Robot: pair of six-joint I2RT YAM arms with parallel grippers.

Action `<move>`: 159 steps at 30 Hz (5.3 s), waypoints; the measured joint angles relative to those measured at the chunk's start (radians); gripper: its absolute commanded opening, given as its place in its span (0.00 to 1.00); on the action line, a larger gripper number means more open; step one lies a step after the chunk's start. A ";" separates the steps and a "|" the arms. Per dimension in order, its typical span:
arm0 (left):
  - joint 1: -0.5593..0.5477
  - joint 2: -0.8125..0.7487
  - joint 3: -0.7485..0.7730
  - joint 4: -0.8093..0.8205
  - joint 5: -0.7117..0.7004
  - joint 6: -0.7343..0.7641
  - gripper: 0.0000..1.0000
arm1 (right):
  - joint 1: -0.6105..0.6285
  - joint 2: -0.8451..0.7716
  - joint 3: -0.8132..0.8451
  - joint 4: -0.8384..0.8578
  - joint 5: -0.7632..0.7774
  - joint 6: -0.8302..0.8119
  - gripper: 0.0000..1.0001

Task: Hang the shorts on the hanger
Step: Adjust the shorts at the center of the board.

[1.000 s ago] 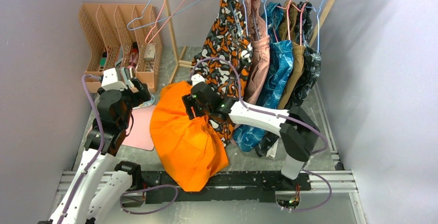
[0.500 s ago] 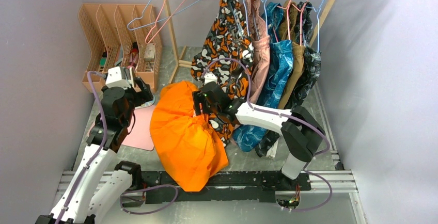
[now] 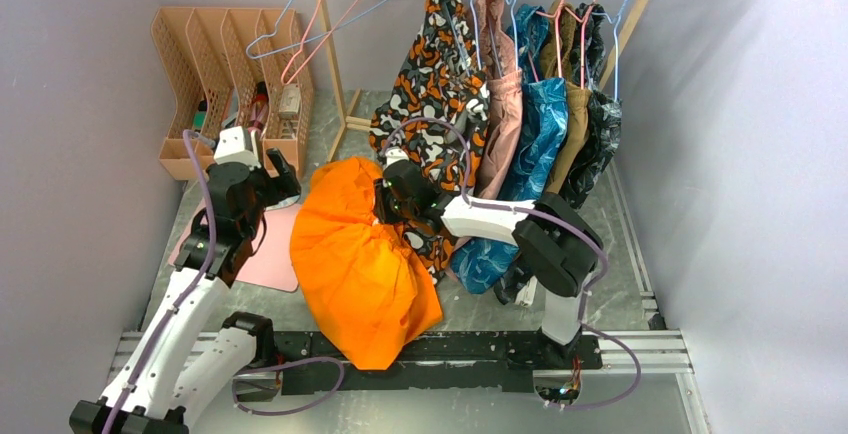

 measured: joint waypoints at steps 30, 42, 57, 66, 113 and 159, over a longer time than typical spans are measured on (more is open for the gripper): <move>-0.006 -0.009 0.098 -0.011 0.400 -0.055 0.94 | 0.338 -0.537 -0.200 -0.245 -0.301 -0.512 0.70; -0.006 0.003 0.153 -0.330 0.425 -0.095 0.90 | 0.323 -0.706 -0.304 -0.212 -0.003 -0.359 0.73; -0.023 0.063 0.092 -0.579 0.603 -0.135 0.85 | 0.294 -0.657 -0.352 -0.183 0.100 -0.222 0.70; -0.056 0.047 0.024 -0.634 0.622 -0.137 0.80 | 0.294 -0.695 -0.397 -0.159 0.152 -0.187 0.70; -0.384 0.116 0.562 -0.546 0.051 -0.156 0.07 | 0.293 -0.859 -0.165 -0.160 0.363 -0.368 0.70; -0.384 0.100 0.311 -0.575 -0.033 -0.314 0.07 | 0.131 -0.292 -0.258 0.009 0.187 0.123 0.00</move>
